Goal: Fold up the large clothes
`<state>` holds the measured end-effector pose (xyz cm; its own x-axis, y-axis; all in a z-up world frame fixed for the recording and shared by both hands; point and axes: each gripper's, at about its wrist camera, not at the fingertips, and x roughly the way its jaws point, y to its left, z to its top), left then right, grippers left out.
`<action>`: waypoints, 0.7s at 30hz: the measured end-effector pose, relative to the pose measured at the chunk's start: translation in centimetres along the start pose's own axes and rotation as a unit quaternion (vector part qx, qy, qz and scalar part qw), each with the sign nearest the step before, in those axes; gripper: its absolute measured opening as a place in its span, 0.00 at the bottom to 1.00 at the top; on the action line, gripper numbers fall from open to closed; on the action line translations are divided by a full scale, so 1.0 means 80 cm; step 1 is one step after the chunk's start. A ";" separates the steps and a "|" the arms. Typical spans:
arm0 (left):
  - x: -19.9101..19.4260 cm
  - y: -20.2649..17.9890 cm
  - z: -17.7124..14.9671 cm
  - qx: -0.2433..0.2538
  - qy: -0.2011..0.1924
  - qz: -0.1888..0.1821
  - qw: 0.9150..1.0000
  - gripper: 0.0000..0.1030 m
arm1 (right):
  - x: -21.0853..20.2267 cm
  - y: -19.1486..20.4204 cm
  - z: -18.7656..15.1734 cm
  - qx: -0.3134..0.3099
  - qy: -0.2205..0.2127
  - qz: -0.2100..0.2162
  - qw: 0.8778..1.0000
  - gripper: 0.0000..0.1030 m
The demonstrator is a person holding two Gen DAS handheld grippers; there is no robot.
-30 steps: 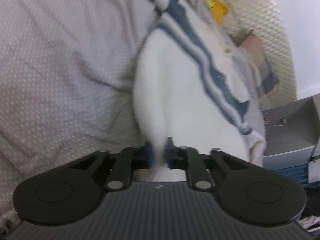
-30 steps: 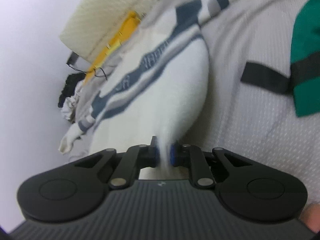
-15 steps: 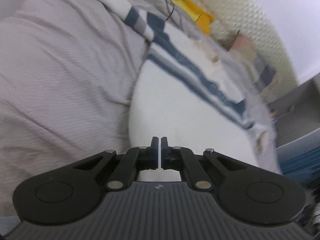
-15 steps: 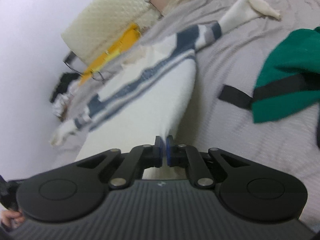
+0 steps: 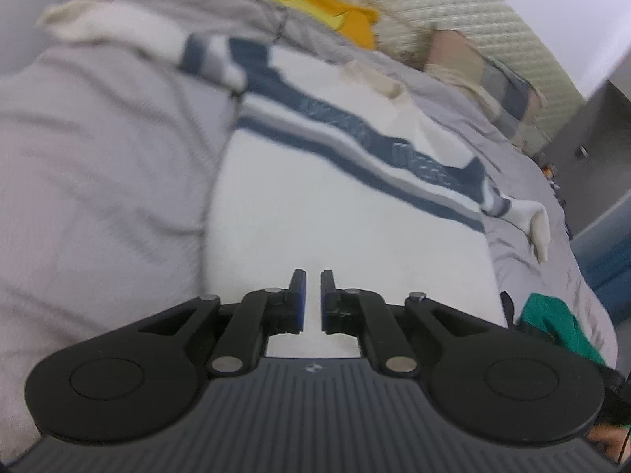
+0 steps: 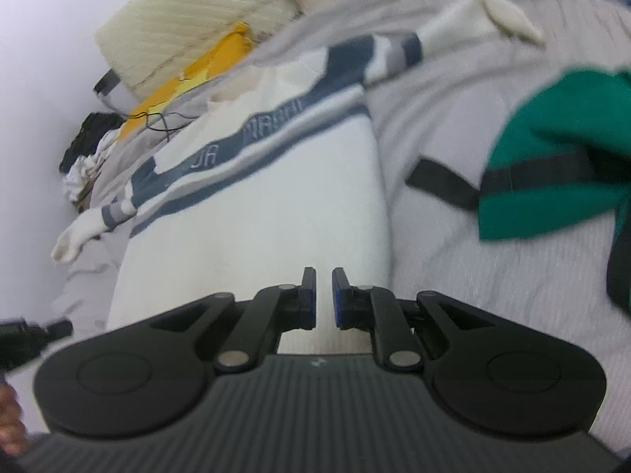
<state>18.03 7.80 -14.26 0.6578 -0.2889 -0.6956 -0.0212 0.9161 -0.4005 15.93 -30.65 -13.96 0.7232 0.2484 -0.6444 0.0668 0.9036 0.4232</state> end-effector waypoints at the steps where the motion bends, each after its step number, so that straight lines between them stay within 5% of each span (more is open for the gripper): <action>1: 0.001 -0.012 0.001 0.016 -0.006 0.001 1.000 0.17 | 0.000 0.005 0.001 -0.011 -0.008 0.004 1.000 0.19; 3: 0.003 -0.038 0.000 0.048 -0.021 0.006 0.999 0.27 | 0.000 0.017 0.003 -0.035 -0.022 0.006 0.999 0.46; 4: 0.003 -0.048 -0.002 0.061 -0.029 0.008 0.998 0.31 | -0.001 0.024 0.003 -0.049 -0.035 0.006 0.998 0.49; 11: 0.001 -0.110 -0.018 0.140 -0.098 -0.001 0.985 0.58 | -0.013 0.052 0.002 -0.127 -0.110 0.009 0.986 0.64; 19: -0.007 -0.123 -0.043 0.158 -0.145 -0.005 0.977 0.89 | -0.024 0.053 -0.012 -0.143 -0.153 0.001 0.978 0.65; 21: -0.007 -0.118 -0.047 0.155 -0.149 -0.005 0.977 0.92 | -0.025 0.051 -0.011 -0.137 -0.156 0.000 0.978 0.74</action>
<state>15.06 -1.69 -12.33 0.8471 -0.2475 -0.4702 0.1850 0.9669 -0.1755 14.12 -27.16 -11.51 0.9004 0.1687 -0.4010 -0.0893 0.9738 0.2090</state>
